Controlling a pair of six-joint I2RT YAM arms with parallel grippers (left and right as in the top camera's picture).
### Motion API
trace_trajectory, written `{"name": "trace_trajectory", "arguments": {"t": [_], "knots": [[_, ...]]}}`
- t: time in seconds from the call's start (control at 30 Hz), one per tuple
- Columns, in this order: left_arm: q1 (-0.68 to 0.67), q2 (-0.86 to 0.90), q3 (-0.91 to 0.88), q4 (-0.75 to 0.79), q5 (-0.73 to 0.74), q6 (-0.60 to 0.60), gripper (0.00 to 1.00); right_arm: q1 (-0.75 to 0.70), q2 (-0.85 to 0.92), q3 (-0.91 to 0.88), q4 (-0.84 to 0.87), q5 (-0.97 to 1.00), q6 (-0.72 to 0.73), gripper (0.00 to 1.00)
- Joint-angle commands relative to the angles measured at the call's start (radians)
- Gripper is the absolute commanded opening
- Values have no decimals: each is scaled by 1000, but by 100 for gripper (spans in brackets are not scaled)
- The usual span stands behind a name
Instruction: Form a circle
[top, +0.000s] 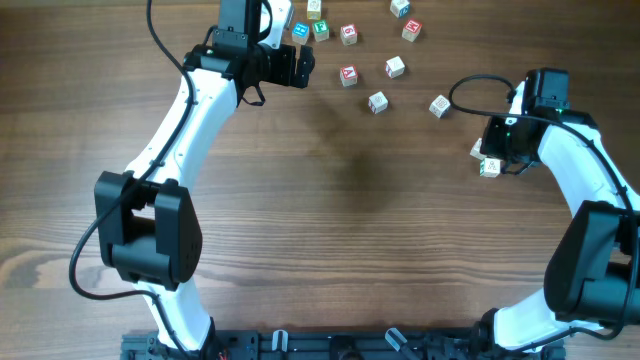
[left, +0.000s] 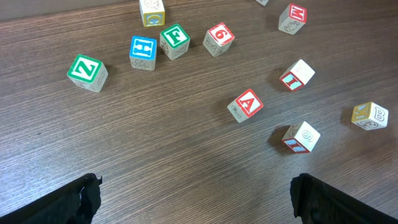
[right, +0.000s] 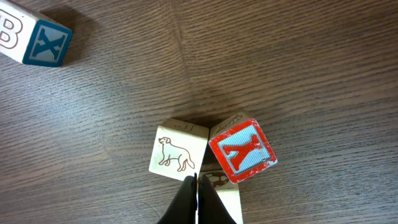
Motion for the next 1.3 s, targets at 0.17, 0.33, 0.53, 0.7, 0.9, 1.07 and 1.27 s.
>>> {"name": "trace_trajectory", "arguments": {"t": [0.17,0.33,0.53,0.7,0.9,1.07,1.27], "knots": [[-5,9,-5,0,5,-3,100,-7,21,14,-1,-8,-18,4],[-5,9,-5,0,5,-3,100,-7,26,14,-3,-8,-17,4],[-5,9,-5,0,5,-3,100,-7,27,13,-39,-8,-13,4],[-5,9,-5,0,5,-3,100,-7,27,-7,-23,-7,-13,4],[-5,9,-5,0,5,-3,100,-7,27,-20,5,-1,3,4],[-5,9,-5,0,5,-3,100,-7,28,-31,7,-1,5,4],[-5,9,-5,0,5,-3,100,-7,28,-47,26,-2,5,4]]}}
